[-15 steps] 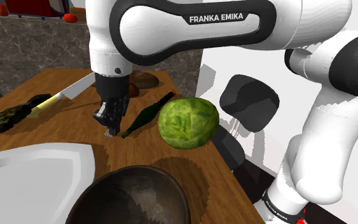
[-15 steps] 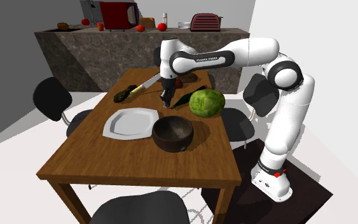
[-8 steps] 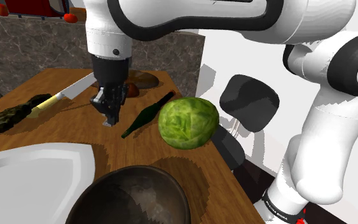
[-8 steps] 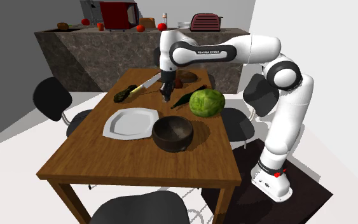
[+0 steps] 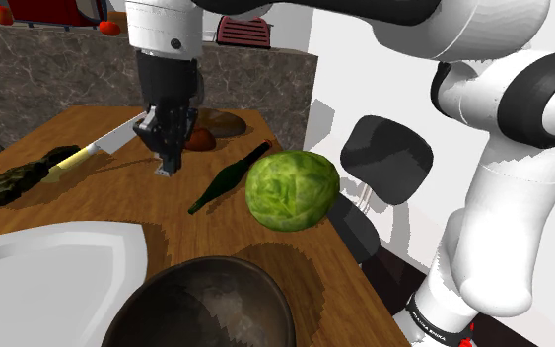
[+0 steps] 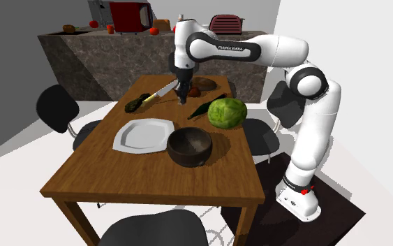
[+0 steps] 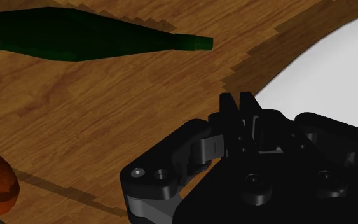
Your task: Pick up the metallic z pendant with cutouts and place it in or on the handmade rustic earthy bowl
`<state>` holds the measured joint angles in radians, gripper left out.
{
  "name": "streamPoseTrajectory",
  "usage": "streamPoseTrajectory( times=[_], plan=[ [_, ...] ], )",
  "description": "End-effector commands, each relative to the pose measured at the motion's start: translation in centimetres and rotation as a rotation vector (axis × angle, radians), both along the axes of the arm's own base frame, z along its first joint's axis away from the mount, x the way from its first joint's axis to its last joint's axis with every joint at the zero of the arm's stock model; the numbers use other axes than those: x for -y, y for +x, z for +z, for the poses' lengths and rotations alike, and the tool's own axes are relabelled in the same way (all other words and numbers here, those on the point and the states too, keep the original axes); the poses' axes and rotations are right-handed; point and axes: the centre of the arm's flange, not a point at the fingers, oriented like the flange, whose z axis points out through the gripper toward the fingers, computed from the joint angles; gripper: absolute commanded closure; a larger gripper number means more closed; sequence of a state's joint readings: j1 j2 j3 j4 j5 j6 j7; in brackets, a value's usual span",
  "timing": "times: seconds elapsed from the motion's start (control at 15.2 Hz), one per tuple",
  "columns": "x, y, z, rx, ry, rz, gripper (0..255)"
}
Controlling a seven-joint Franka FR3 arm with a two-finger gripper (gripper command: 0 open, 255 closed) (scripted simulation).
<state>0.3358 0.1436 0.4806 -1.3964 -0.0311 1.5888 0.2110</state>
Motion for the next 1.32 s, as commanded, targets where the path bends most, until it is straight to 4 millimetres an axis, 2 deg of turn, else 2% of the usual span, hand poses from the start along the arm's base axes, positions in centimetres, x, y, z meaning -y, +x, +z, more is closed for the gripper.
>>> streamPoseTrajectory(
  times=[0.0,0.73,1.25],
  plan=[
    [0.1,0.0,1.1,0.000,0.000,0.000,255],
    [0.1,0.0,6.4,0.000,0.000,0.000,255],
    [-2.9,-10.1,6.6,0.000,0.000,0.000,255]
  ],
)
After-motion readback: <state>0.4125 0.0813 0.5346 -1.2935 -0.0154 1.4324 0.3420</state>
